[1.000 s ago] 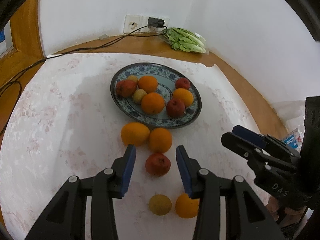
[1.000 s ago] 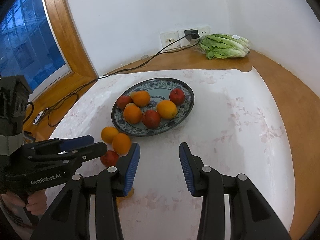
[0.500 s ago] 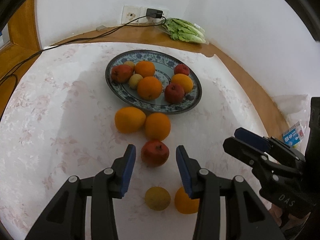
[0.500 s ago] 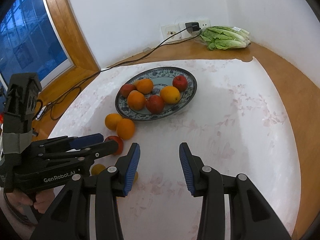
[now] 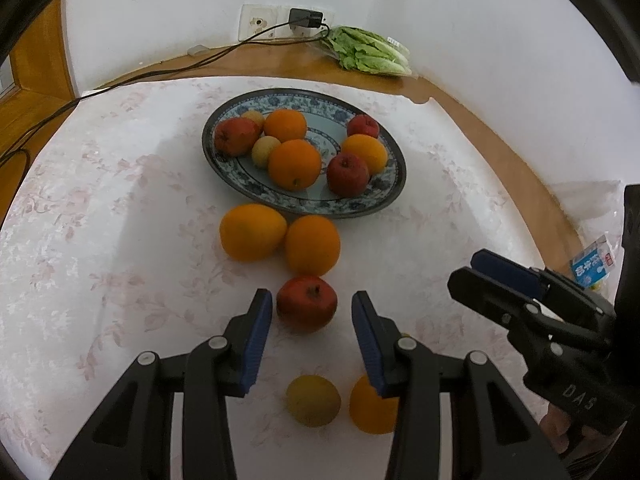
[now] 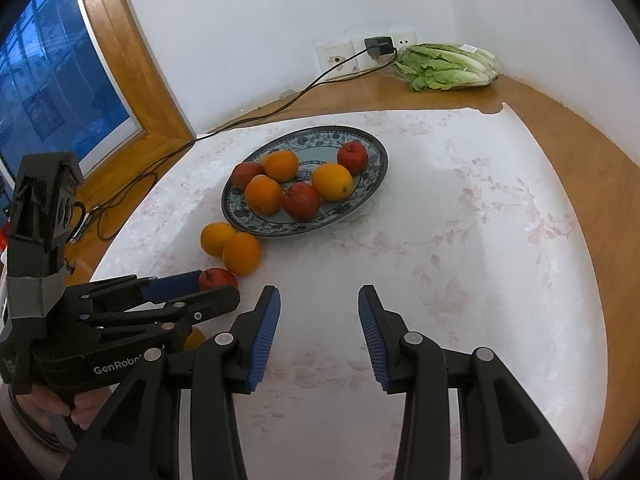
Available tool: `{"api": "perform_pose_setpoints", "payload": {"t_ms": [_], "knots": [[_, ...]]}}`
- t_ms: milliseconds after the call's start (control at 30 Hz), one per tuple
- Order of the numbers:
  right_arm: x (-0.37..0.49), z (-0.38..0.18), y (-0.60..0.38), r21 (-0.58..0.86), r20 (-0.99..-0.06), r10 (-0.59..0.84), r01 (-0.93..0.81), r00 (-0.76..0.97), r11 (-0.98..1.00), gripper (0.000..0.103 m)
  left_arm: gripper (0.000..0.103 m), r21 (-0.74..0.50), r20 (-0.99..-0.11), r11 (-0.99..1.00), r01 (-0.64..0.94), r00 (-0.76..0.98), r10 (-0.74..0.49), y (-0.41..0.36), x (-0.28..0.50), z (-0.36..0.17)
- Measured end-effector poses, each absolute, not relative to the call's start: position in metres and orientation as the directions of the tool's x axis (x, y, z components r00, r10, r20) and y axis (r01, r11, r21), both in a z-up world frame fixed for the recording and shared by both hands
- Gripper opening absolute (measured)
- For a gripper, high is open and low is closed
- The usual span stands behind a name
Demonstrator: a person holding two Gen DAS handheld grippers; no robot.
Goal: Organize fruits
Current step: 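Withdraw both open tools from the plate toward the remaining fruit, then grasp the red apple on the cloth with the left tool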
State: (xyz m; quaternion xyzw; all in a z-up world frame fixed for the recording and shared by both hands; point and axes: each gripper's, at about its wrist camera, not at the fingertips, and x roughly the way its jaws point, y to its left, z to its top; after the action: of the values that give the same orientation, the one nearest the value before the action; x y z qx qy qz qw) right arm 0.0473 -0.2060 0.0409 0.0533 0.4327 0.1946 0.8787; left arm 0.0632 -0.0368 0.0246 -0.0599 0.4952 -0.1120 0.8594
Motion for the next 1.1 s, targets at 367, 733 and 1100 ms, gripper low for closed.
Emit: {"api": "perform_pose_setpoints", "payload": {"t_ms": [367,733,1100], "knots": [[0.049,0.039,-0.205,0.266,-0.743,0.39,-0.294,0.544,0.918,0.042,0.033,-0.229,-0.836,0.965,0.13,0.481,-0.263,-0.032,0.063,0.021],[0.048,0.038,-0.191,0.255,-0.752,0.395,-0.321,0.528,0.912,0.042,0.033,-0.22,-0.829,0.974,0.06,0.514,-0.219,-0.008,0.061,0.03],[0.052,0.04,-0.163,0.232,-0.764,0.413,-0.387,0.495,0.893,0.042,0.033,-0.214,-0.825,0.977,-0.012,0.538,-0.174,0.016,0.063,0.029]]}}
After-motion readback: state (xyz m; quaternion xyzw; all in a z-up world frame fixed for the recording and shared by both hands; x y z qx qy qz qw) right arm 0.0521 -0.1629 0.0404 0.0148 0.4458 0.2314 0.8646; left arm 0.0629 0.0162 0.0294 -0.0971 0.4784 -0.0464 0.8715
